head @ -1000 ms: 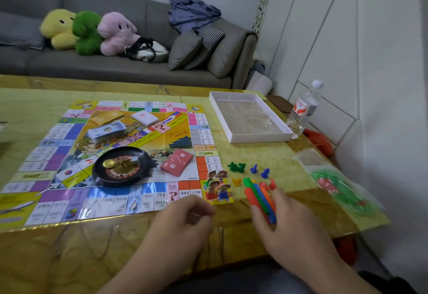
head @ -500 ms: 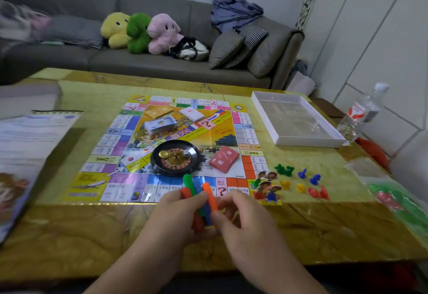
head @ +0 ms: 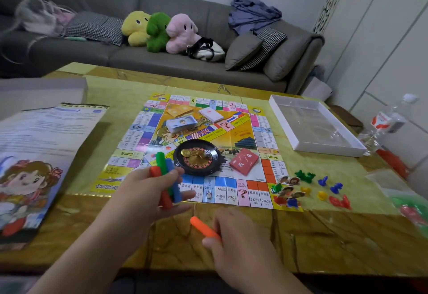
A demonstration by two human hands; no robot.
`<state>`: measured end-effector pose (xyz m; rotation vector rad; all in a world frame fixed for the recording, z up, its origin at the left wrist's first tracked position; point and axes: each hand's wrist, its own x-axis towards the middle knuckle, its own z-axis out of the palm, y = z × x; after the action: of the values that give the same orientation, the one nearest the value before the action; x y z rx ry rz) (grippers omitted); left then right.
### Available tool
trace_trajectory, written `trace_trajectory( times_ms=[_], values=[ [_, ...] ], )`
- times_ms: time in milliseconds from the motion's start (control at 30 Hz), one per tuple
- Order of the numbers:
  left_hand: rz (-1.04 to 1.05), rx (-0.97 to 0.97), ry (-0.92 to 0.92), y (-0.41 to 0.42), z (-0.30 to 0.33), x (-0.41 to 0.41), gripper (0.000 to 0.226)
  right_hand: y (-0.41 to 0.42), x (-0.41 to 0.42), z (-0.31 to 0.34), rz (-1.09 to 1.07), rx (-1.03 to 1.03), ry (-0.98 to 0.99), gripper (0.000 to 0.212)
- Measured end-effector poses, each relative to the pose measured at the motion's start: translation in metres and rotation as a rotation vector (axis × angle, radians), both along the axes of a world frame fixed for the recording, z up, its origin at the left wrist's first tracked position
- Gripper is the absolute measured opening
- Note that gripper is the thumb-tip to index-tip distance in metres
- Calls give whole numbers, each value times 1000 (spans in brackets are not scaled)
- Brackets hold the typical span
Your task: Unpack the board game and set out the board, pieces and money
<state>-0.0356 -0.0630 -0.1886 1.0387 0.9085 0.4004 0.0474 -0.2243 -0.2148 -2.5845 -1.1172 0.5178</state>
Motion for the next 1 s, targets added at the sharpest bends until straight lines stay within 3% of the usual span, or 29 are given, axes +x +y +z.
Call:
trace_trajectory(
  times_ms=[100, 167, 267, 333, 433, 700, 1000],
  values=[
    [-123, -41, -59, -13, 0, 1, 18, -4, 7, 8, -54, 48, 67, 23],
    [-201, -54, -87, -22, -3, 6, 17, -12, 19, 19, -142, 251, 144, 8],
    [-309, -41, -120, -37, -5, 14, 18, -21, 35, 35, -220, 544, 409, 3],
    [-353, -36, -144, -45, -5, 20, 20, -25, 39, 40, -233, 561, 540, 2],
    [-380, -97, -185, -54, -2, 30, 21, -31, 43, 36, -238, 522, 458, 10],
    [-318, -254, -256, -77, 4, 72, 19, -35, 73, 40, -329, 659, 380, 5],
    [-272, -132, -217, -65, 7, 111, 15, -33, 123, 44, -332, 569, 282, 6]
  ],
)
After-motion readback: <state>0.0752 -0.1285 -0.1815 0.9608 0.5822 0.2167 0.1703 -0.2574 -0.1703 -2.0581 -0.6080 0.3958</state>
